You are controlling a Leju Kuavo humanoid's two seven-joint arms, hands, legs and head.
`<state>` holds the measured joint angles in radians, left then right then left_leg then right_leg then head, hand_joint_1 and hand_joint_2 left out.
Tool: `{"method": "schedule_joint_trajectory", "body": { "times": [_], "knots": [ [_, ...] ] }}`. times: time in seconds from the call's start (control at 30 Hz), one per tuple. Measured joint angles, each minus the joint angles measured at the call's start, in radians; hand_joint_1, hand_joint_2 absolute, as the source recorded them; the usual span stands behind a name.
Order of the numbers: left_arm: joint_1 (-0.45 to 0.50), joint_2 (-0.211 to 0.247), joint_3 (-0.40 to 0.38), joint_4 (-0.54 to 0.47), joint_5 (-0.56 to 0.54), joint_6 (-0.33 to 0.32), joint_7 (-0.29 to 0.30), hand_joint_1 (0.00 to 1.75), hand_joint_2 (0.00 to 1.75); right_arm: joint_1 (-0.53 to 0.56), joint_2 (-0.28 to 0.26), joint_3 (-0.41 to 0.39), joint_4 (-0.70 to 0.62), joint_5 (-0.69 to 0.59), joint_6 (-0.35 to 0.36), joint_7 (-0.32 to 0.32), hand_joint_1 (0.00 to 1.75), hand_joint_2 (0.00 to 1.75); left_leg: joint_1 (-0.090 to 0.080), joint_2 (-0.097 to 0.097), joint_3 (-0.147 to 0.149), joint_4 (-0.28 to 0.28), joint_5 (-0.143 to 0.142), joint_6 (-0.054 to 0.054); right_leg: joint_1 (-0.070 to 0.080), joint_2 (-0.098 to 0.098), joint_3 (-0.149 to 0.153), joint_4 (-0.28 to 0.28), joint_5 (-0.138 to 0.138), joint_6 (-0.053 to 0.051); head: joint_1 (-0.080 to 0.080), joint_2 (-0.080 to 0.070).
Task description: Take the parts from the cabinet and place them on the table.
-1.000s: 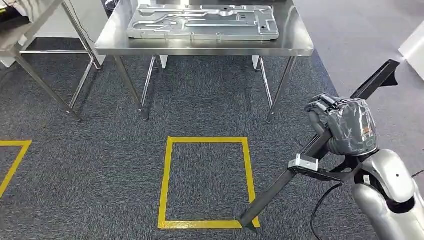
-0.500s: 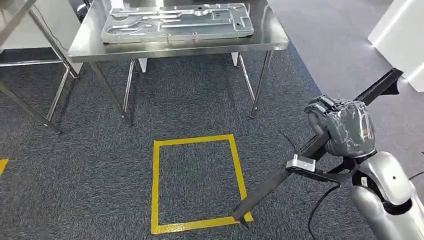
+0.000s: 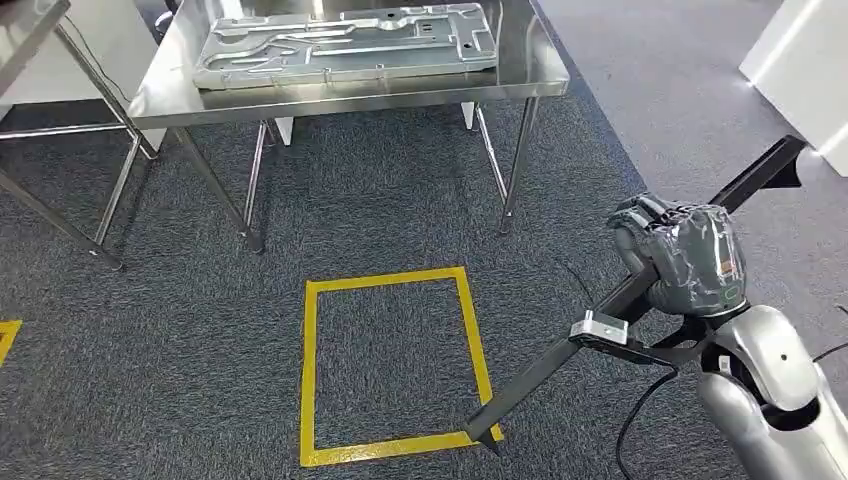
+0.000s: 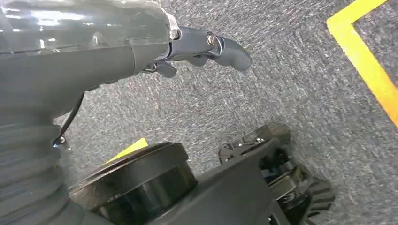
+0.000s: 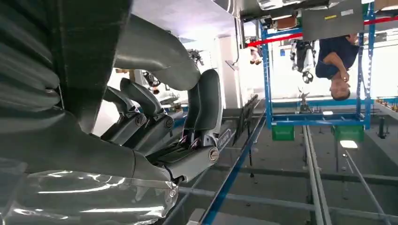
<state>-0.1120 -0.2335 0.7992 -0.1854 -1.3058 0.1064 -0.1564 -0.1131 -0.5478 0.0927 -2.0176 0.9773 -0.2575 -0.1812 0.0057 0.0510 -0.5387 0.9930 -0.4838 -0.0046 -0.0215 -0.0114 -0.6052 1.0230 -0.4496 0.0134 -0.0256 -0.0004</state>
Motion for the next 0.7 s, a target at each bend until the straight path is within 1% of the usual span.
{"method": "schedule_joint_trajectory", "body": {
  "times": [0.2,0.3,0.33,0.37,0.43,0.47,0.5,0.53,0.57,0.6,0.63,0.67,0.7],
  "knots": [
    [0.0,0.0,0.001,0.0,0.015,-0.003,0.001,0.0,1.75,0.009,0.004,0.007,0.006,0.001,-0.009,0.001,1.75,1.75,-0.002,0.0,-0.001,0.002,-0.001,-0.001,0.0,0.0,0.0,0.0,0.001,0.002,0.0,0.0],
    [0.0,0.0,0.002,0.0,0.022,-0.01,0.014,0.0,1.75,0.015,0.006,0.012,0.013,0.015,-0.019,0.002,1.75,1.75,-0.004,0.0,-0.002,0.003,-0.001,0.0,-0.001,0.0,0.0,-0.001,0.002,0.003,0.0,0.0],
    [0.0,0.0,0.002,0.0,0.022,-0.011,0.021,0.0,1.75,0.018,0.008,0.014,0.014,0.021,-0.023,0.005,1.75,1.75,-0.005,0.0,-0.005,0.009,-0.006,0.003,-0.007,-0.001,0.001,-0.005,0.004,0.006,0.0,0.0],
    [0.0,0.0,0.002,0.0,0.022,-0.013,0.025,0.0,1.75,0.023,0.011,0.016,0.015,0.037,-0.026,0.015,1.75,1.75,-0.006,-0.002,-0.007,0.014,-0.009,0.012,-0.008,-0.001,0.0,-0.003,0.004,0.011,0.0,0.0],
    [0.001,0.001,0.002,0.0,0.018,-0.017,0.027,0.0,1.75,0.032,0.013,0.019,0.015,0.061,-0.026,0.032,1.75,1.75,-0.006,-0.002,-0.01,0.017,-0.012,0.017,-0.008,-0.002,0.0,-0.004,0.004,0.015,0.0,0.0],
    [0.002,0.002,0.002,0.0,0.016,-0.018,0.027,0.0,1.75,0.031,0.013,0.019,0.014,0.067,-0.02,0.039,1.75,1.75,-0.008,-0.002,-0.01,0.016,-0.011,0.02,-0.009,-0.002,0.001,-0.007,0.007,0.018,0.0,0.0],
    [0.003,0.003,0.002,0.0,0.016,-0.019,0.027,0.0,1.75,0.027,0.013,0.019,0.014,0.065,0.001,0.048,1.75,1.75,-0.008,-0.002,-0.011,0.002,-0.009,0.027,-0.009,-0.002,0.005,0.007,0.02,0.025,0.0,0.0],
    [0.003,0.005,0.002,0.0,0.016,-0.022,0.027,0.0,1.75,0.016,0.011,0.019,0.015,0.056,0.028,0.056,1.75,1.75,-0.002,-0.002,-0.005,-0.01,-0.019,0.036,-0.007,-0.001,0.005,0.011,0.027,0.032,0.0,0.0],
    [0.003,0.005,0.002,0.0,0.019,-0.024,0.027,0.0,1.75,-0.005,0.006,0.019,0.019,0.038,0.066,0.062,1.75,1.75,0.0,-0.004,0.017,-0.019,-0.011,0.042,-0.011,-0.001,-0.01,0.018,0.024,0.035,0.0,0.0],
    [0.004,0.005,0.002,0.0,0.019,-0.024,0.027,0.0,1.75,-0.033,-0.004,0.018,0.022,0.021,0.1,0.068,1.75,1.75,0.0,-0.003,0.021,-0.024,-0.015,0.045,-0.013,0.002,-0.016,0.038,0.013,0.036,0.0,0.0],
    [0.006,0.006,0.003,0.0,0.02,-0.024,0.027,0.0,1.75,-0.072,-0.02,0.017,0.027,-0.002,0.137,0.073,1.75,1.75,-0.001,-0.003,0.025,-0.024,-0.016,0.047,-0.014,0.003,-0.044,0.088,-0.016,0.04,0.001,0.0],
    [0.005,0.006,0.003,0.0,0.021,-0.024,0.027,0.0,1.75,-0.112,-0.041,0.012,0.035,-0.031,0.175,0.074,1.75,1.75,0.0,-0.001,0.028,-0.023,-0.018,0.049,-0.014,0.007,-0.088,0.163,-0.051,0.045,0.001,0.0],
    [0.005,0.006,0.003,0.0,0.022,-0.024,0.027,0.0,1.75,-0.149,-0.059,0.009,0.045,-0.054,0.207,0.073,1.75,1.75,0.0,-0.001,0.031,-0.022,-0.021,0.047,-0.015,0.01,-0.133,0.238,-0.079,0.052,0.0,0.0]
  ]
}}
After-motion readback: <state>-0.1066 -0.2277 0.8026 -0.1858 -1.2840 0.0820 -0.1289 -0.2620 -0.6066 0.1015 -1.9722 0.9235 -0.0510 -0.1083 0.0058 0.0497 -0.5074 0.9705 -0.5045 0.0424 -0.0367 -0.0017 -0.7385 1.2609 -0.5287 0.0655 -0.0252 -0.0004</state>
